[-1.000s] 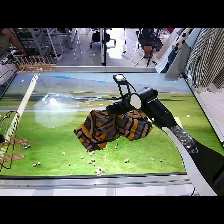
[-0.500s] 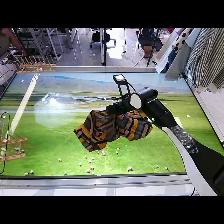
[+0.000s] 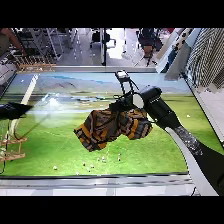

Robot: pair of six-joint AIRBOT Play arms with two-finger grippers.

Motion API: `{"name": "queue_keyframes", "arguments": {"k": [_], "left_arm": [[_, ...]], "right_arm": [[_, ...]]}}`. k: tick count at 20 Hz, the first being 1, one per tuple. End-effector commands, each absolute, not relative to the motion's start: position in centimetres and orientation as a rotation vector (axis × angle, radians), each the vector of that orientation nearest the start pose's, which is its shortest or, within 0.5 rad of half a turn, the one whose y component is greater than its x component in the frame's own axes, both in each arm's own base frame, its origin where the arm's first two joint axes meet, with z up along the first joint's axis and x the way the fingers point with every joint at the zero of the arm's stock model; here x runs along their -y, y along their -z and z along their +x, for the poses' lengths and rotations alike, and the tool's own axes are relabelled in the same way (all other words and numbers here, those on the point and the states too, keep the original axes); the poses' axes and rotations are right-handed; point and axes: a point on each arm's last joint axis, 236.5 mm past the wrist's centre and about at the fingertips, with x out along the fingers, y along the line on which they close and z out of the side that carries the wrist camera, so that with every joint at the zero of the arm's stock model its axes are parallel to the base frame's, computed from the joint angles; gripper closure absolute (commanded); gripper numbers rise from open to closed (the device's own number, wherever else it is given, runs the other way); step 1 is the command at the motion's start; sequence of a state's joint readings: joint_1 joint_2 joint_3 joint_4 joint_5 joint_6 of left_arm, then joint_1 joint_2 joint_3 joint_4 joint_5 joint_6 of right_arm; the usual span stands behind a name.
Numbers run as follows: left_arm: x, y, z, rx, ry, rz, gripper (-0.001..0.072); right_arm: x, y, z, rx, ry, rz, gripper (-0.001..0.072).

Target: Fold the clothes and pants, and hang the long-sleeved shirts on hangers.

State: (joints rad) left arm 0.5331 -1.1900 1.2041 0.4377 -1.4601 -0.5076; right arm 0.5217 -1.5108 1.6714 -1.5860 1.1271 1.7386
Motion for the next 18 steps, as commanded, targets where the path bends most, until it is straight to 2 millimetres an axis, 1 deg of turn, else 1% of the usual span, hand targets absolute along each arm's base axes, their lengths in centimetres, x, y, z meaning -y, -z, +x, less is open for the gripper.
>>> {"name": "queue_keyframes", "arguments": {"k": [1, 3, 5, 8, 9, 12, 14, 18], "left_arm": [[8.3, -16.8, 34.7, -0.581, 1.197, -0.21, 0.0696], [9.4, -16.3, 34.3, -0.602, 1.247, -0.22, 0.0696], [10.0, -16.4, 34.0, -0.606, 1.27, -0.216, 0.0696], [10.4, -16.7, 32.0, -0.628, 1.352, -0.224, 0.0695], [10.4, -16.8, 31.7, -0.632, 1.366, -0.226, 0.0696], [10.8, -16.5, 32.9, -0.62, 1.326, -0.216, 0.0696], [11.1, -16.4, 33.2, -0.618, 1.32, -0.211, 0.0696], [10.8, -16.5, 33.3, -0.615, 1.309, -0.213, 0.0696]], "right_arm": [[-24.3, -11.2, 44.5, -0.955, -0.365, -0.13, 0.0694], [-24.0, -11.3, 44.7, -0.949, -0.355, -0.142, 0.0694], [-23.7, -11.3, 44.9, -0.946, -0.335, -0.139, 0.0694], [-23.3, -11.3, 45.1, -0.944, -0.312, -0.126, 0.0694], [-23.3, -11.3, 45.1, -0.945, -0.31, -0.124, 0.0694], [-23.6, -11.3, 44.9, -0.95, -0.308, -0.104, 0.0694], [-23.5, -11.3, 44.9, -0.952, -0.3, -0.099, 0.0694], [-22.6, -11.2, 45.2, -0.955, -0.248, -0.081, 0.0695]]}}
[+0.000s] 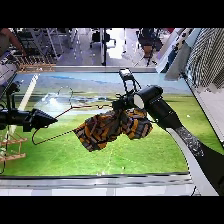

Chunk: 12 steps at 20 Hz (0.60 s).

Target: Fold the clothes and pants, and hang the long-sleeved shirts on hangers.

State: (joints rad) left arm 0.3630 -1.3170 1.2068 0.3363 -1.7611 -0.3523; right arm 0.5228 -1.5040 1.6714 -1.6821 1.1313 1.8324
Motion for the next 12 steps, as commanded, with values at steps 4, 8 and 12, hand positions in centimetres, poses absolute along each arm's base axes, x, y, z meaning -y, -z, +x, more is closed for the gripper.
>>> {"name": "queue_keyframes", "arguments": {"k": [4, 8, 12], "left_arm": [[10.7, -16.7, 33.3, -0.606, 1.309, -0.219, 0.0696], [11.3, -18.9, 33.3, -0.52, 1.348, -0.273, 0.0696], [11.5, -17.8, 33.0, -0.568, 1.352, -0.245, 0.0696]], "right_arm": [[-21.4, -11.1, 45.6, -0.955, -0.176, -0.071, 0.0695], [-20.4, -10.3, 45.7, -0.975, -0.135, -0.101, 0.0695], [-20.2, -10.3, 45.8, -0.973, -0.125, -0.098, 0.0695]]}}
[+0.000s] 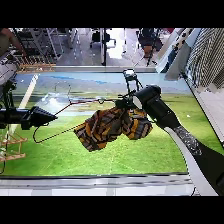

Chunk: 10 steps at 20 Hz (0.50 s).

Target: Fold the clothes and pants, and hang the long-sleeved shirts on hangers.

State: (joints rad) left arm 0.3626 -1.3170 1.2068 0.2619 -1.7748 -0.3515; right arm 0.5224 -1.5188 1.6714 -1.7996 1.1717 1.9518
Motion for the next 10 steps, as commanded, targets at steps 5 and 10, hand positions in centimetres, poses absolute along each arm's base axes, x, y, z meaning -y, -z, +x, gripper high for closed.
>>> {"name": "queue_keyframes", "arguments": {"k": [5, 10], "left_arm": [[12.5, -16.2, 33.3, -0.618, 1.376, -0.26, 0.0696], [14.7, -12.4, 37.2, -0.687, 1.277, -0.31, 0.0697]], "right_arm": [[-20.7, -10.6, 45.4, -0.976, -0.144, -0.079, 0.0694], [-21.0, -11.5, 44.7, -0.985, -0.158, -0.054, 0.0694]]}}
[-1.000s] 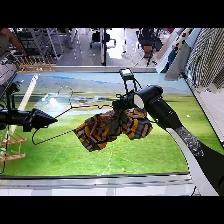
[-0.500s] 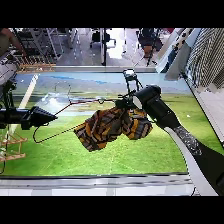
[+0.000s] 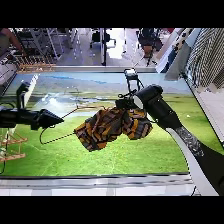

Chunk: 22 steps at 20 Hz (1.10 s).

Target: Fold the clothes and pants, and hang the long-sleeved shirts on hangers.

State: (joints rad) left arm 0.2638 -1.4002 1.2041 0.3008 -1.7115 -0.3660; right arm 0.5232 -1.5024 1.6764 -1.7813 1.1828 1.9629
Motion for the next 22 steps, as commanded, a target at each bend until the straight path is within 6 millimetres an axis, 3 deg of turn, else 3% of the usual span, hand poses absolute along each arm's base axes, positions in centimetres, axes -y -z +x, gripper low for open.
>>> {"name": "queue_keyframes", "arguments": {"k": [1, 4, 8, 13, 15, 19, 22], "left_arm": [[14.6, -11.8, 38.7, -0.677, 1.215, -0.309, 0.0697], [14.4, -12.0, 40.3, -0.641, 1.159, -0.32, 0.0697], [14.7, -12.7, 39.1, -0.643, 1.215, -0.334, 0.0697], [15.3, -16.6, 39.2, -0.487, 1.247, -0.336, 0.0697], [15.1, -17.4, 39.8, -0.454, 1.215, -0.316, 0.0697], [15.0, -16.3, 39.6, -0.489, 1.21, -0.284, 0.0697], [15.9, -14.8, 38.3, -0.555, 1.252, -0.233, 0.0697]], "right_arm": [[-20.9, -11.7, 44.5, -0.991, -0.159, -0.056, 0.0694], [-21.0, -12.2, 44.2, -0.996, -0.177, -0.075, 0.0694], [-20.6, -12.0, 43.8, -1.018, -0.173, -0.1, 0.0694], [-20.0, -11.4, 43.0, -1.059, -0.176, -0.151, 0.0694], [-19.9, -11.2, 42.8, -1.069, -0.175, -0.158, 0.0694], [-20.0, -11.3, 42.7, -1.07, -0.179, -0.154, 0.0694], [-20.9, -11.6, 42.8, -1.054, -0.209, -0.125, 0.0693]]}}
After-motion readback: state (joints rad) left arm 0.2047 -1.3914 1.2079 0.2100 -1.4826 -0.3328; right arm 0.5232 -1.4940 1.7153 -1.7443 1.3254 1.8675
